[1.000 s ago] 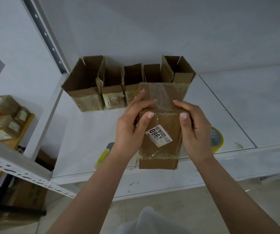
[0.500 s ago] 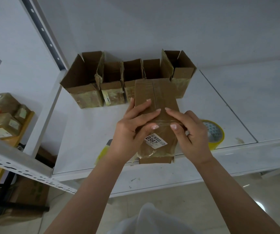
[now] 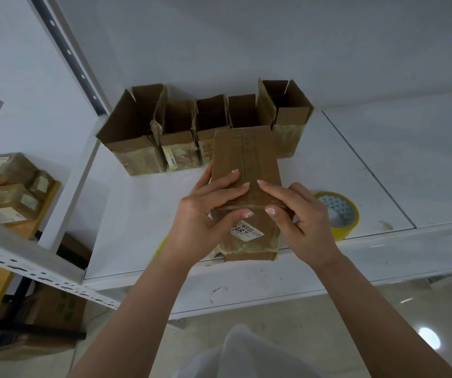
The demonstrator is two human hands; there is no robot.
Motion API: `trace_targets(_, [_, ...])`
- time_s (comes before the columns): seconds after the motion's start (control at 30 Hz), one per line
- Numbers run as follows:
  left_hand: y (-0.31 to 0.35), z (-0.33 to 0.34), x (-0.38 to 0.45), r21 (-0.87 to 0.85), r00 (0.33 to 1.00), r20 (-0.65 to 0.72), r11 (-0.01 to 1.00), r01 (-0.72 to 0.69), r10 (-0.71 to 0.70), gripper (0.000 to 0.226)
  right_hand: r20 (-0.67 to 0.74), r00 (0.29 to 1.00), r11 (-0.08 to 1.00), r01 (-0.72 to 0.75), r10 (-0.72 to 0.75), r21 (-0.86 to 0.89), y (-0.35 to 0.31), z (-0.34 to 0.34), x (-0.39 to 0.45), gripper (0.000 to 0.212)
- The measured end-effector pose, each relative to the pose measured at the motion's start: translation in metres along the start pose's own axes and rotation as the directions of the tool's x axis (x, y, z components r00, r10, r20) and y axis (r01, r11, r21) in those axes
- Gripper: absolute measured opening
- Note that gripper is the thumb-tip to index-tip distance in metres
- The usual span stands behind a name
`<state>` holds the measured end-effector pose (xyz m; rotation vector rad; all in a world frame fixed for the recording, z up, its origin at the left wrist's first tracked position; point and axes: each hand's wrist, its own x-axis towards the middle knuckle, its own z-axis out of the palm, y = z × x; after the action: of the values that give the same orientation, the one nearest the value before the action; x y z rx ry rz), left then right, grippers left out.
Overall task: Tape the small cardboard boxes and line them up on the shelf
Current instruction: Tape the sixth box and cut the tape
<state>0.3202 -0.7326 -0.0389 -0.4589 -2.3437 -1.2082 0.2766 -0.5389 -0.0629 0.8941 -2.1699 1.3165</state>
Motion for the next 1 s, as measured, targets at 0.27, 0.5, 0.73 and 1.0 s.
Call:
trace_targets(0.27, [0.052, 0.003, 0.023, 0.422, 0.979, -0.021, 0.886, 0.193, -0.203, 0.063, -0.016, 0.972, 0.959, -0.230, 0.236, 0.166, 0.012, -0.012, -0.008, 0.057])
trace_targets(0.5, [0.051, 0.036, 0.038, 0.791, 0.862, 0.098, 0.565, 0.236, -0.498, 0.087, 0.035, 0.953, 0.946, -0.303, 0.301, 0.117, 0.028, -0.023, -0.023, 0.042])
trace_targets(0.73, [0.066, 0.024, 0.033, 0.608, 0.901, -0.020, 0.711, 0.355, -0.433, 0.080, 0.152, 0.868, 0.866, -0.490, 0.473, 0.101, 0.038, -0.043, -0.031, 0.025])
trace_targets(1.0, [0.097, 0.011, 0.063, -0.208, 0.884, -0.271, 0.920, 0.332, -0.380, 0.050, 0.152, 0.689, 0.636, -0.717, 0.709, 0.285, 0.039, -0.078, -0.003, 0.031])
